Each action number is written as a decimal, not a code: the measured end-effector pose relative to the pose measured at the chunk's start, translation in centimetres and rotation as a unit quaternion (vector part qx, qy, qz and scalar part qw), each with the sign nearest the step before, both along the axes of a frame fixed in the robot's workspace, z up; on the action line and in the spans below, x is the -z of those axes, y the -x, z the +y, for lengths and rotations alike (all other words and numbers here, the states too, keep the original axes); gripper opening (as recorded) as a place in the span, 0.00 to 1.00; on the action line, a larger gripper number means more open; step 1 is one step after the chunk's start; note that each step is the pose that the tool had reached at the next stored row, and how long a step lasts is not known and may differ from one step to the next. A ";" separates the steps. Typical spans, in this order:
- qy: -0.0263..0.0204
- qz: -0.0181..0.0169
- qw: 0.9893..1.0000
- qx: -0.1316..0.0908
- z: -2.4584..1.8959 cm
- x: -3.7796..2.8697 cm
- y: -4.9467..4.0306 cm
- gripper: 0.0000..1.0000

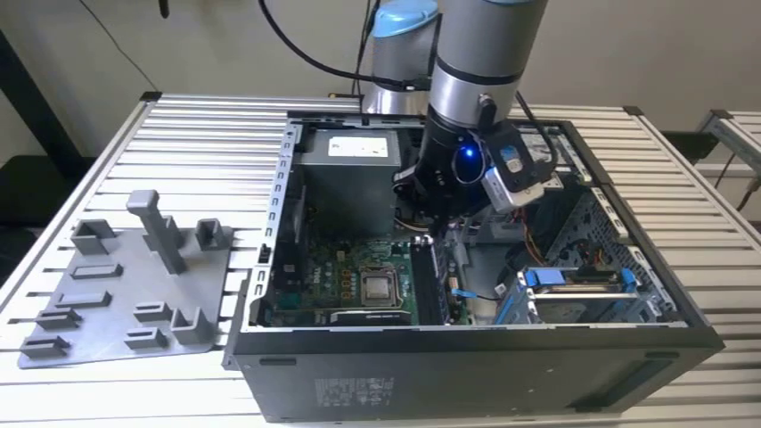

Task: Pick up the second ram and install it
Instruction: 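Insert the second ram into the second slot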

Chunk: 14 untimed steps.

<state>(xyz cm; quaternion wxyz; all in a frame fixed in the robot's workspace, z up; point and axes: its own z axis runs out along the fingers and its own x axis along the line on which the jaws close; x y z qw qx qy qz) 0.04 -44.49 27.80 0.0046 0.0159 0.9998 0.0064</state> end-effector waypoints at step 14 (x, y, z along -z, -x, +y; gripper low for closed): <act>0.021 0.010 1.000 -0.001 -0.45 1.06 0.15 0.14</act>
